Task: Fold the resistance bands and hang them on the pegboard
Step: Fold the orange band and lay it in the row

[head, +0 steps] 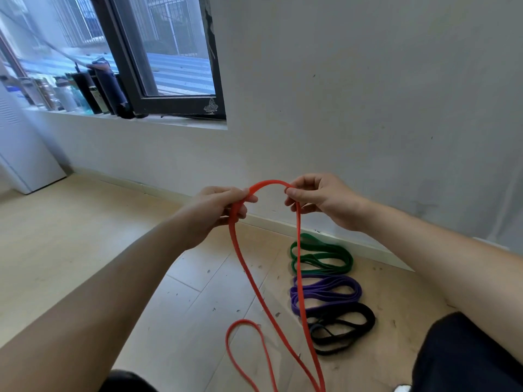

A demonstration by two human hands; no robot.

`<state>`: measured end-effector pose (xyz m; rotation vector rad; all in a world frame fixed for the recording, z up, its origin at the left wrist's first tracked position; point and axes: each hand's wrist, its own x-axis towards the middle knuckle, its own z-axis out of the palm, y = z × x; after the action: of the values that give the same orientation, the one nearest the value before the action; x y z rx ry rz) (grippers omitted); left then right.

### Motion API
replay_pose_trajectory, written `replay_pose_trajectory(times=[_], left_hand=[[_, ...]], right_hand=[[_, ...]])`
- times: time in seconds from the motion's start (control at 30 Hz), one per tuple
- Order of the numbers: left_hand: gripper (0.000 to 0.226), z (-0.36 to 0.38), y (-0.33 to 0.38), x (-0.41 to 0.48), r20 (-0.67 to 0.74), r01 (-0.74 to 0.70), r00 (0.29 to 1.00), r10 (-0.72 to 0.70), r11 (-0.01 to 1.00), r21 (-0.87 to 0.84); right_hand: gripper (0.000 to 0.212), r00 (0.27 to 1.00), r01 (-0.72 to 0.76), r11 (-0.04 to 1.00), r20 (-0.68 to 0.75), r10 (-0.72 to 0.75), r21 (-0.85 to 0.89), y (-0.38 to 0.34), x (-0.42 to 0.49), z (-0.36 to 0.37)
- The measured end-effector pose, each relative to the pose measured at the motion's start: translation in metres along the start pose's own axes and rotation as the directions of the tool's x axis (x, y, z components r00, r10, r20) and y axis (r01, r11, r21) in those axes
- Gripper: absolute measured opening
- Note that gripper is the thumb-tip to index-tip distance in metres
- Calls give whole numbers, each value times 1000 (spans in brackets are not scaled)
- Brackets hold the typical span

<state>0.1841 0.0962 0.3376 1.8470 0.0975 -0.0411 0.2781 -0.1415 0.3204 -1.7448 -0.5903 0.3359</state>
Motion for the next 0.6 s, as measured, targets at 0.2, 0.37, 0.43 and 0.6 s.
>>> replay_pose_trajectory(times=[0.2,0.37,0.43,0.6], left_hand=[[26,-4,0,-3,29,-14,999,16,997,-70],[22,0,3,-4,57,-80,995,82,996,-36],[21,3,3,-4,-2,-129,992,129,992,13],[32,7,6,-3,-61,-171,984,166,980,-104]], right_hand=[[21,998,-10,999,57,12,-31,0,-2,-5],[24,980,-42,993,191,63,-113,1,-7,-1],[24,978,-42,993,198,63,-111,2,-7,1],[24,974,-43,996,221,60,-77,3,-8,10]])
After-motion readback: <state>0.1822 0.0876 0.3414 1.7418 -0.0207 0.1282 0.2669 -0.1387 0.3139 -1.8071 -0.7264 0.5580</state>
